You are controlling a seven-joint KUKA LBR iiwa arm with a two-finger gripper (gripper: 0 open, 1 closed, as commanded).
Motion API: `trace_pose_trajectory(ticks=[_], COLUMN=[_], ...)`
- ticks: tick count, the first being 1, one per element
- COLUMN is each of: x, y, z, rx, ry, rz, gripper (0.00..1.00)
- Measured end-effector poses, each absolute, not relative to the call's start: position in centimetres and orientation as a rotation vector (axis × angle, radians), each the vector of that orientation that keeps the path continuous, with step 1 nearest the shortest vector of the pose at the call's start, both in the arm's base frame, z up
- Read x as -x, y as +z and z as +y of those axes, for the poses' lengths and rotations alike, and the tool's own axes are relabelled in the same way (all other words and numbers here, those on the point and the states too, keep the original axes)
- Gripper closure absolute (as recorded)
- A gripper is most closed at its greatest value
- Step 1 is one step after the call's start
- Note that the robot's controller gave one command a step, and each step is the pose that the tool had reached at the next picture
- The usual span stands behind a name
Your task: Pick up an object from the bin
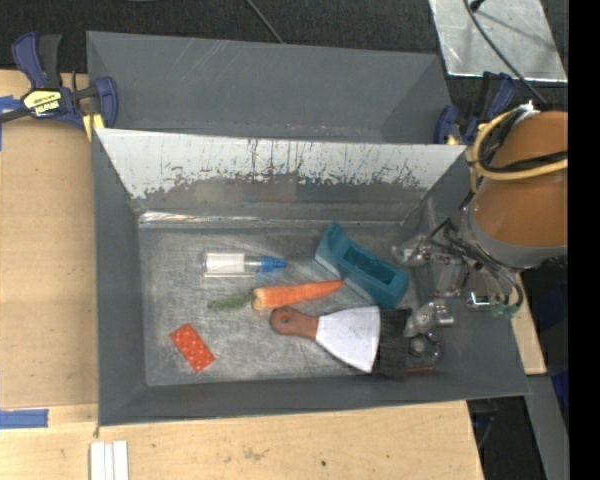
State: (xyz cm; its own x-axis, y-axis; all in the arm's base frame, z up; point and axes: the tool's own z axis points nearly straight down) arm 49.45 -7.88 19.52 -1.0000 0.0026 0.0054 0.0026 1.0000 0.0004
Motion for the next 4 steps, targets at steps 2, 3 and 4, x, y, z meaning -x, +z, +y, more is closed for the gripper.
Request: trace_pose_trajectory(ticks=[2, 3, 4], x=[-55.0, -55.3, -60.9], y=[14.5, 12.4, 8.8], z=[-4.3, -3.7, -0.9], rx=[-0.105, -0.320, 0.003], ry=[0.003, 0.005, -0.023], rz=[-3.152, -3.133, -3.193], gripper=[0.00, 0.00, 1.00])
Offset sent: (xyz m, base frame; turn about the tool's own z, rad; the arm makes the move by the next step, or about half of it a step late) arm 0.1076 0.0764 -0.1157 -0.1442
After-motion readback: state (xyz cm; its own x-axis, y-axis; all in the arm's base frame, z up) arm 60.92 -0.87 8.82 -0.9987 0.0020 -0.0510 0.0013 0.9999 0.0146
